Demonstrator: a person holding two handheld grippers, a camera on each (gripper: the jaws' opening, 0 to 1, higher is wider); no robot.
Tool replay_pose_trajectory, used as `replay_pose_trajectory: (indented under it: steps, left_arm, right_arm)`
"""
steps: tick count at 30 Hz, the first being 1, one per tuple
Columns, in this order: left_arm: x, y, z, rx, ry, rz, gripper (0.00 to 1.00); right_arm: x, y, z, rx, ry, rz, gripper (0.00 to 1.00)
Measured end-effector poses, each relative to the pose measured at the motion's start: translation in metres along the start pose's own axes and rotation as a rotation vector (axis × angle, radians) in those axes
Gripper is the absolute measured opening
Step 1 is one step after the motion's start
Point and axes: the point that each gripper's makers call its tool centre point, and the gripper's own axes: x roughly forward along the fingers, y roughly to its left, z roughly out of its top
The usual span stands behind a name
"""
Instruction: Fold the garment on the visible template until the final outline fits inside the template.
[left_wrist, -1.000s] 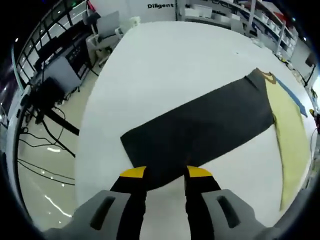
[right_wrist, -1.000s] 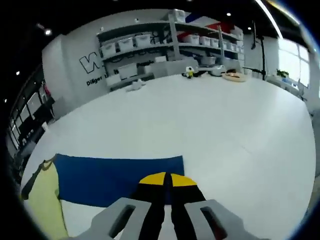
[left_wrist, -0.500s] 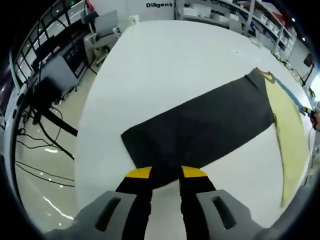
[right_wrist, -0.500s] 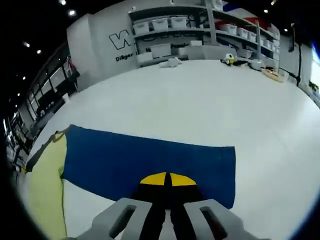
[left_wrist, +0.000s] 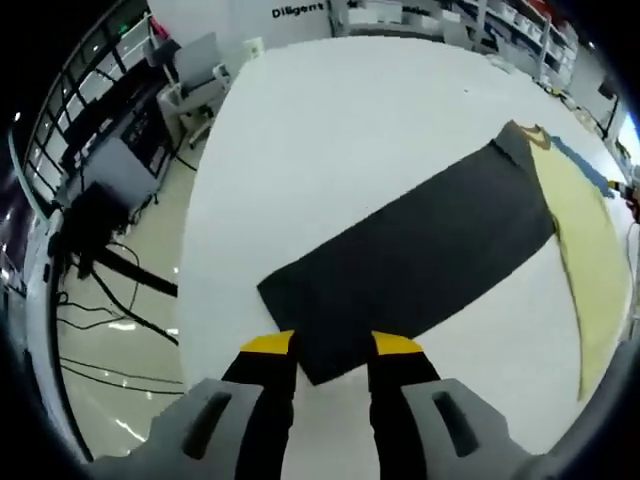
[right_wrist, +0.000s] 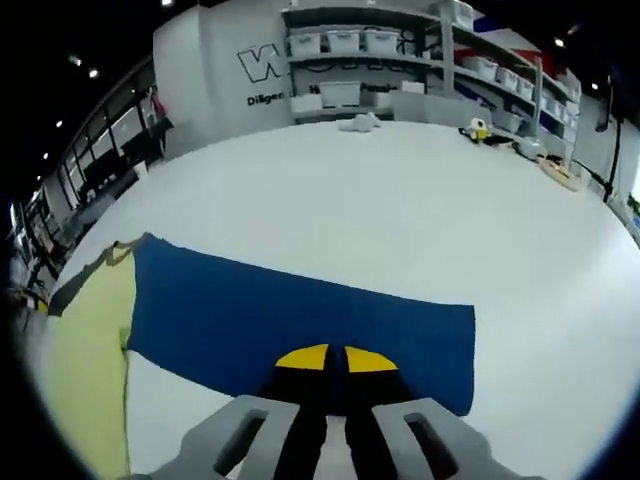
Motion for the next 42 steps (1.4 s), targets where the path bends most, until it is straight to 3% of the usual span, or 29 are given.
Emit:
replay_pose_trajectory:
  steps: [2, 3, 5, 7, 11, 14, 17, 20, 23, 26, 28, 30, 32, 35, 36, 38, 39, 42]
  left_arm:
    - [-0.009, -0.024, 0.009, 0.002, -0.042, -0.049, 0.34]
    - [-0.012, -0.032, 0.013, 0.016, -0.066, -0.060, 0.36]
    - [-0.021, -0.063, 0.021, 0.023, -0.110, -0.125, 0.36]
    - [-0.031, -0.103, 0.026, 0.058, -0.151, -0.198, 0.39]
    - [-0.051, -0.180, 0.029, 0.122, -0.209, -0.350, 0.41]
    - [-0.062, -0.226, 0.019, 0.205, -0.209, -0.432, 0.44]
    - [-0.073, -0.269, 0.004, 0.264, -0.213, -0.520, 0.44]
    - [-0.079, -0.297, -0.014, 0.315, -0.203, -0.589, 0.45]
    - [-0.081, -0.322, -0.043, 0.414, -0.166, -0.627, 0.46]
    - [-0.083, -0.338, -0.061, 0.445, -0.147, -0.655, 0.46]
    - [-0.087, -0.349, -0.071, 0.462, -0.131, -0.681, 0.45]
    - [-0.088, -0.353, -0.083, 0.534, -0.110, -0.676, 0.43]
    - [-0.087, -0.352, -0.091, 0.575, -0.091, -0.659, 0.39]
    - [-0.085, -0.347, -0.091, 0.559, -0.110, -0.638, 0.35]
    - [-0.085, -0.345, -0.092, 0.558, -0.104, -0.636, 0.33]
    - [-0.086, -0.339, -0.095, 0.567, -0.090, -0.627, 0.29]
    - [-0.086, -0.336, -0.097, 0.571, -0.086, -0.622, 0.29]
    - [-0.087, -0.326, -0.101, 0.557, -0.074, -0.621, 0.29]
  right_arm:
    - [-0.008, 0.025, 0.004, -0.016, -0.039, 0.064, 0.00]
    - [-0.013, 0.047, 0.001, -0.043, -0.045, 0.136, 0.00]
    - [-0.023, 0.076, -0.006, -0.097, -0.044, 0.206, 0.02]
    - [-0.031, 0.108, -0.015, -0.103, -0.049, 0.314, 0.03]
    - [-0.045, 0.148, -0.031, -0.179, -0.042, 0.433, 0.08]
    - [-0.060, 0.182, -0.052, -0.250, -0.021, 0.523, 0.10]
    - [-0.070, 0.202, -0.066, -0.299, -0.010, 0.589, 0.14]
    - [-0.082, 0.218, -0.083, -0.370, 0.009, 0.640, 0.17]
    - [-0.093, 0.227, -0.097, -0.439, 0.022, 0.675, 0.20]
    - [-0.099, 0.229, -0.115, -0.541, 0.052, 0.694, 0.23]
    - [-0.103, 0.231, -0.125, -0.560, 0.069, 0.705, 0.25]
    - [-0.106, 0.228, -0.133, -0.589, 0.087, 0.696, 0.25]
    - [-0.109, 0.226, -0.139, -0.605, 0.094, 0.688, 0.25]
    - [-0.115, 0.223, -0.157, -0.682, 0.141, 0.695, 0.23]
    - [-0.118, 0.223, -0.158, -0.711, 0.118, 0.687, 0.24]
    - [-0.127, 0.229, -0.164, -0.689, 0.129, 0.710, 0.23]
    - [-0.130, 0.228, -0.168, -0.741, 0.130, 0.704, 0.23]
    - [-0.136, 0.233, -0.174, -0.708, 0.132, 0.719, 0.22]
